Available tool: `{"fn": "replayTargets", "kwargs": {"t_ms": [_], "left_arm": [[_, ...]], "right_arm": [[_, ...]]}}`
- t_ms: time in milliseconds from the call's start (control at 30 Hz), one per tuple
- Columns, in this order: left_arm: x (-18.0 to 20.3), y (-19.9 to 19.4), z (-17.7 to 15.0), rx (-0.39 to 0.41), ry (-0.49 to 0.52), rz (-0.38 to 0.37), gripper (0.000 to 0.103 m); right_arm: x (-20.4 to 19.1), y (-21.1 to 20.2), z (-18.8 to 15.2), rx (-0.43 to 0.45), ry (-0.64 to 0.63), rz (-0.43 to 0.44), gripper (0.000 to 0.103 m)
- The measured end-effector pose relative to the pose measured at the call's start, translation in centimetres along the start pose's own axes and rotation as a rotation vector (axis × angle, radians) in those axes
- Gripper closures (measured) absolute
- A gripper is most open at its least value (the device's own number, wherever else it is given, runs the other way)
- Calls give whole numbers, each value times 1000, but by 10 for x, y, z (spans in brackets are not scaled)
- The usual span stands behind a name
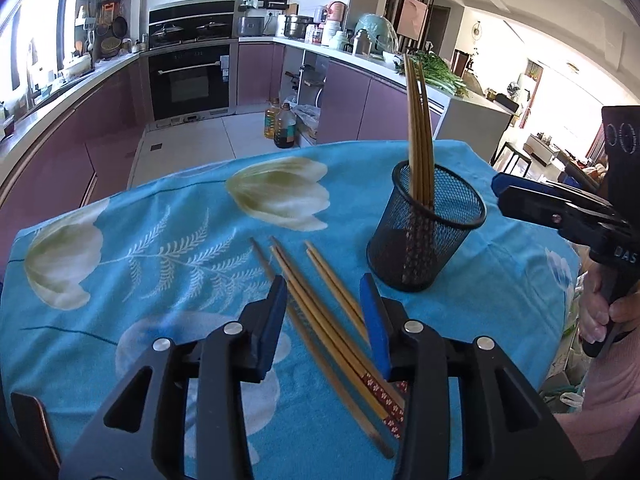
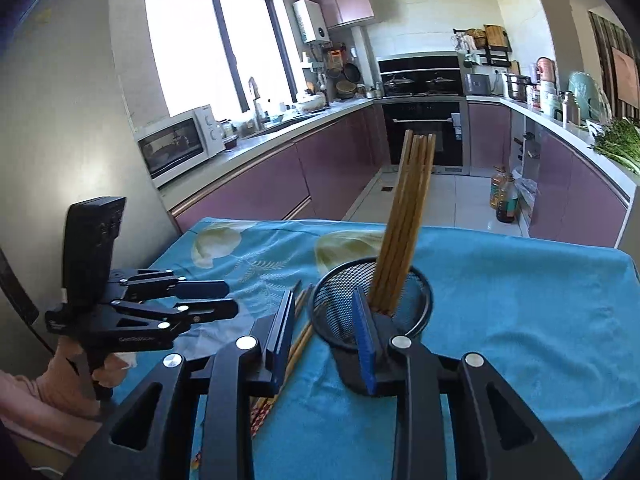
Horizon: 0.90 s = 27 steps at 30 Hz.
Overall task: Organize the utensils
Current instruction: 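Move both tools back over the remaining chopsticks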
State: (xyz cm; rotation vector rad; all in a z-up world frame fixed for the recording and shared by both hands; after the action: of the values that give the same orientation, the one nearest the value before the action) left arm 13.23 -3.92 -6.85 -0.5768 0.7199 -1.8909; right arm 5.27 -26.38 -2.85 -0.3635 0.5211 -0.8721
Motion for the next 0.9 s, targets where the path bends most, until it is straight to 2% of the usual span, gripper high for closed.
{"fn": "replayTargets", "kwargs": {"t_ms": [133,267,400,900], "left_arm": [[-3,5,-22,-46,2,16,65],[-2,11,-41,-84,0,19,65],[1,22,-51,-117,-2,38,65],[5,45,-51,-153,7,77,65]], "right_arm": [[-16,20,-22,-93,-16,24,72],[-18,47,-44,-177,27,41,72],[-16,66,-56,-223,63,35,72],[-20,90,-67,-270,55,-38,72]]}}
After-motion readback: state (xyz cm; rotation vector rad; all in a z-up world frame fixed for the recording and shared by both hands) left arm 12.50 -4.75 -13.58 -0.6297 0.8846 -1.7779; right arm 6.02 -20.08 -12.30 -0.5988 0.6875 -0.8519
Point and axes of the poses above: each gripper's, at about its wrist camera, not at the fingertips, and y roughly the way its jaws point, x to its right, z to its top, the point moved 1 cm from there along y, roughly the way its jaws point, and after that the axes turned 5 degrees about z, right-handed, at the moved point
